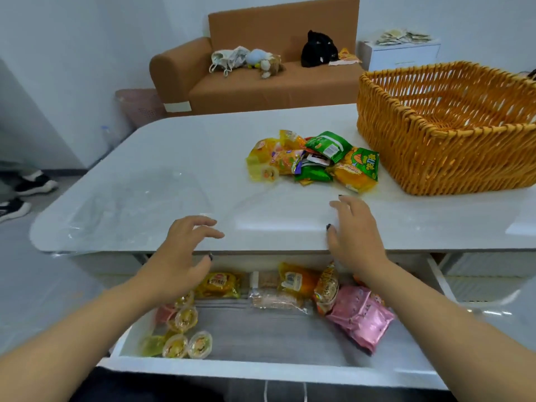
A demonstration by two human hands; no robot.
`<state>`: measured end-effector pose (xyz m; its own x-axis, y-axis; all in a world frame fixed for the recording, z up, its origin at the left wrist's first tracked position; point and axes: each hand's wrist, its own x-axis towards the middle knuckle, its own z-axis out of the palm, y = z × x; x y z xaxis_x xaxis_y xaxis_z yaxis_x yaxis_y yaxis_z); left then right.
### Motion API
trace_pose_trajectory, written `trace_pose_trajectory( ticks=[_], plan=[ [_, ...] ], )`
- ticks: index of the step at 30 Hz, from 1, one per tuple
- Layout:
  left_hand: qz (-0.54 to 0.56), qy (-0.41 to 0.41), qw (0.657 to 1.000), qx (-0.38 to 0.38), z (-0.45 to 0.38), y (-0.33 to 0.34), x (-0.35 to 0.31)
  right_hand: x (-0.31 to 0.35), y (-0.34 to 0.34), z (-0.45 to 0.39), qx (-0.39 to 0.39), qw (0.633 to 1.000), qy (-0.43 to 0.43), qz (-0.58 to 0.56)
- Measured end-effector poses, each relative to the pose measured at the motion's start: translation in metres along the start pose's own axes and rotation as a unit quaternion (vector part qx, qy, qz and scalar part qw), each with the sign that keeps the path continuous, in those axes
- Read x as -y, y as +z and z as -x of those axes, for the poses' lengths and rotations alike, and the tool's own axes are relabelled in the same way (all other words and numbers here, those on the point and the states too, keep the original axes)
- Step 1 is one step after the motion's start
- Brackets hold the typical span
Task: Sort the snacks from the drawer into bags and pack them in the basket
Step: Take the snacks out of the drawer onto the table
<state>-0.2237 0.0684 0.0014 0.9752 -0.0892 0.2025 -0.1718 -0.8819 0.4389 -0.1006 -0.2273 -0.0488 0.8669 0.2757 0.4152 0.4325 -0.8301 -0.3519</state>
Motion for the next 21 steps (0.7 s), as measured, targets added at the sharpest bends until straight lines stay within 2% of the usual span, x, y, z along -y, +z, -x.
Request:
trace_pose_trajectory(
  ticks=[2,5,6,8,10,12,13,15,17,19,21],
  plan=[
    [0.050,-0.058,0.997,0.011,0.019,-0.008,0.015,0.038,0.010,0.020,-0.015,0.993,-0.115,-0.033],
    [0.083,-0.152,0.983,0.059,0.034,-0.014,0.044,0.091,0.022,0.046,0.069,0.957,-0.266,-0.095],
    [0.069,-0.170,0.980,0.081,0.039,-0.013,0.055,0.107,0.026,0.052,0.116,0.947,-0.279,-0.111],
    [0.017,-0.198,0.970,0.137,0.049,-0.006,0.075,0.137,0.040,0.058,0.237,0.932,-0.247,-0.121],
    [-0.101,-0.207,0.949,0.216,0.057,0.001,0.095,0.162,0.062,0.060,0.372,0.903,-0.193,-0.093],
    [-0.222,-0.183,0.913,0.290,0.062,0.004,0.110,0.182,0.087,0.063,0.455,0.870,-0.179,-0.064],
    [-0.263,-0.171,0.897,0.313,0.063,0.006,0.116,0.189,0.098,0.065,0.472,0.860,-0.188,-0.050],
    [-0.348,-0.128,0.873,0.316,0.060,0.008,0.123,0.199,0.115,0.067,0.471,0.851,-0.231,-0.024],
    [-0.418,-0.043,0.861,0.289,0.051,0.011,0.126,0.207,0.124,0.065,0.441,0.842,-0.309,0.009],
    [-0.409,0.022,0.864,0.293,0.046,0.017,0.127,0.211,0.125,0.061,0.422,0.810,-0.403,0.063],
    [-0.377,0.054,0.863,0.333,0.045,0.025,0.130,0.212,0.129,0.063,0.430,0.761,-0.471,0.116]
  ],
)
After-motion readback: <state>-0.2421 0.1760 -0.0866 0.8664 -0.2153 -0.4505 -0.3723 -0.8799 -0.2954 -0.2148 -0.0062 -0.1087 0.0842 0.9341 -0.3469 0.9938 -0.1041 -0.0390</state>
